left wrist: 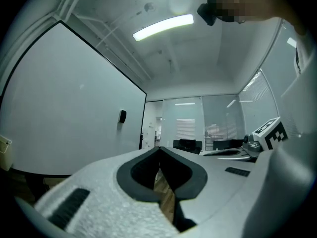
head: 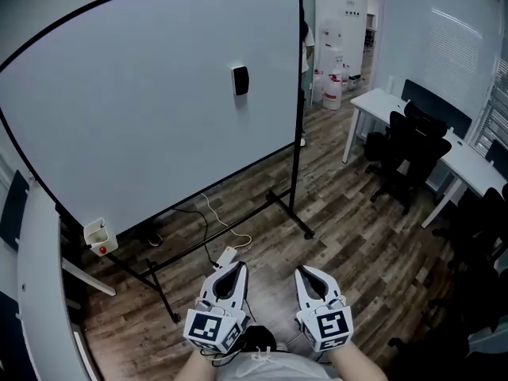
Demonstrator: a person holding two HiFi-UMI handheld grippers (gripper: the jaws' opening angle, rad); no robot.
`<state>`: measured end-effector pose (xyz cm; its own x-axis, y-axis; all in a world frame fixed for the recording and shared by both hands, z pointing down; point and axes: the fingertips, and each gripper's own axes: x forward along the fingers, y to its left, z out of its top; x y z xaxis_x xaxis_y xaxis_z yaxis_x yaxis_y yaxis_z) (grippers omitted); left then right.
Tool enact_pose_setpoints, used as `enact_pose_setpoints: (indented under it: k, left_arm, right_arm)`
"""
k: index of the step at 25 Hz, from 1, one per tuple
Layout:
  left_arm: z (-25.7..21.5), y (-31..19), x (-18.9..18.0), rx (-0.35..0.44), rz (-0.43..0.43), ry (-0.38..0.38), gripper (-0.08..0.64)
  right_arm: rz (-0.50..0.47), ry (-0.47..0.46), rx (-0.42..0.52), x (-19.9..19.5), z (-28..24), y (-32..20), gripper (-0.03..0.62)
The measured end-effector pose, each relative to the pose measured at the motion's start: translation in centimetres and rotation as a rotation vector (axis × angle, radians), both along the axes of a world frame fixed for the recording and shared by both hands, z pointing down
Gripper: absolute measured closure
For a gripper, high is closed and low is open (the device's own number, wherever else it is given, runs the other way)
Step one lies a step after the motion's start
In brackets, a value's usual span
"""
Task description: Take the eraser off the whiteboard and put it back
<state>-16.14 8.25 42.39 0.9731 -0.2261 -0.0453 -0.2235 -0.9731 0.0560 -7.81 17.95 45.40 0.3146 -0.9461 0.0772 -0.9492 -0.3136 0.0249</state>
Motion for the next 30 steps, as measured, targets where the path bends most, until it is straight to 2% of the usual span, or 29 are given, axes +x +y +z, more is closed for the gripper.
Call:
enact_pose_setpoints:
  k: [8,19,24,30]
  left_arm:
    - [1.3,-6.1,8.2,-0.015,-0.007,0.002,0.544]
    - [-0.9,-20.8,22.2,-0.009,-0.005,0.054,0.545]
    - [-2.0,-26.9,25.5,0.027,-0.028,0.059,0.545]
    - [-3.4,-31.1,28.0,0.059,-0.1,0.064,0.544]
  right_arm:
    - [0.005,0.005,-0.009,8.0,1.0,-5.5,0.565]
    - [-0.01,0.069,0.011,21.3,-1.8,-20.4,0.565]
    - [-0.024,0.064,0.026,25.3,-2.2,-26.9,0.565]
    - [-0.059,0.069,0.019,28.9,-3.3,-32.3,0.565]
